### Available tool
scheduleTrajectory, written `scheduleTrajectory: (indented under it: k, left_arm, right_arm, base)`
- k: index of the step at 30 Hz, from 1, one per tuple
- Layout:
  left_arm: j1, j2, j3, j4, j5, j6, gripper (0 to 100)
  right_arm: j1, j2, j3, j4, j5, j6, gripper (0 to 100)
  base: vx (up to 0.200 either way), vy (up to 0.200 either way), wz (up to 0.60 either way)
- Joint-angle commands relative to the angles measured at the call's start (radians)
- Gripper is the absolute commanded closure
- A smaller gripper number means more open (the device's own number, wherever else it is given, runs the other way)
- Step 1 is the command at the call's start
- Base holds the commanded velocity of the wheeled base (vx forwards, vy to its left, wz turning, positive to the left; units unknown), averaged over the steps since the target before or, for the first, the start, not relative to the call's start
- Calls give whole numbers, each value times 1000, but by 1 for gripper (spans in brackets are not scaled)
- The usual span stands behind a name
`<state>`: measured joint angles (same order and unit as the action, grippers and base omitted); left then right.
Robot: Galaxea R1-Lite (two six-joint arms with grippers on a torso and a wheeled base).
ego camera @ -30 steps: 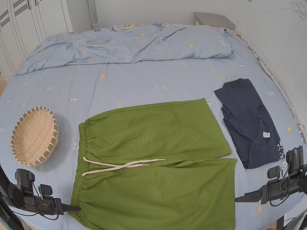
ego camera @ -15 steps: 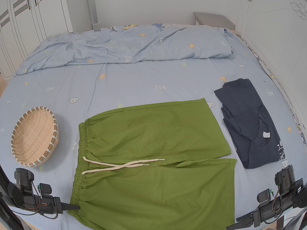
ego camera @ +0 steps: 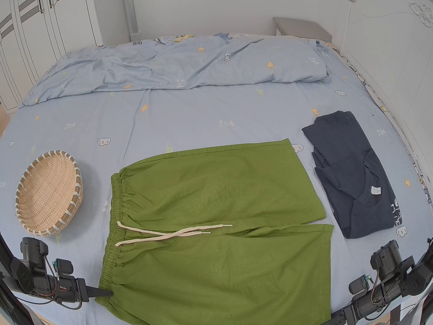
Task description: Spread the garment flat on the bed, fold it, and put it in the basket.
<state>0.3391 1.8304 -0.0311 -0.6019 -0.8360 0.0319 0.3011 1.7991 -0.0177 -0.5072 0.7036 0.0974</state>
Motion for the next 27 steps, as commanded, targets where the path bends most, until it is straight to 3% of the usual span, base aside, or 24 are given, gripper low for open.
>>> scheduleTrajectory:
  k: [1, 21, 22, 27]
  left_arm:
    - [0, 0, 0, 1, 0, 0, 100]
    - [11, -2, 3, -1, 0, 0, 100]
    - [11, -3, 7, -1, 0, 0, 100]
    - [14, -10, 10, -1, 0, 0, 100]
  right_arm:
    - [13, 20, 18, -11, 0, 4, 0]
    - [41, 22, 18, -20, 7, 10, 0]
    - [39, 20, 18, -20, 7, 10, 100]
    - [33, 17, 18, -8, 5, 11, 100]
  base:
    - [0, 0, 0]
    - [0, 0, 0]
    - [0, 0, 0]
    - [0, 0, 0]
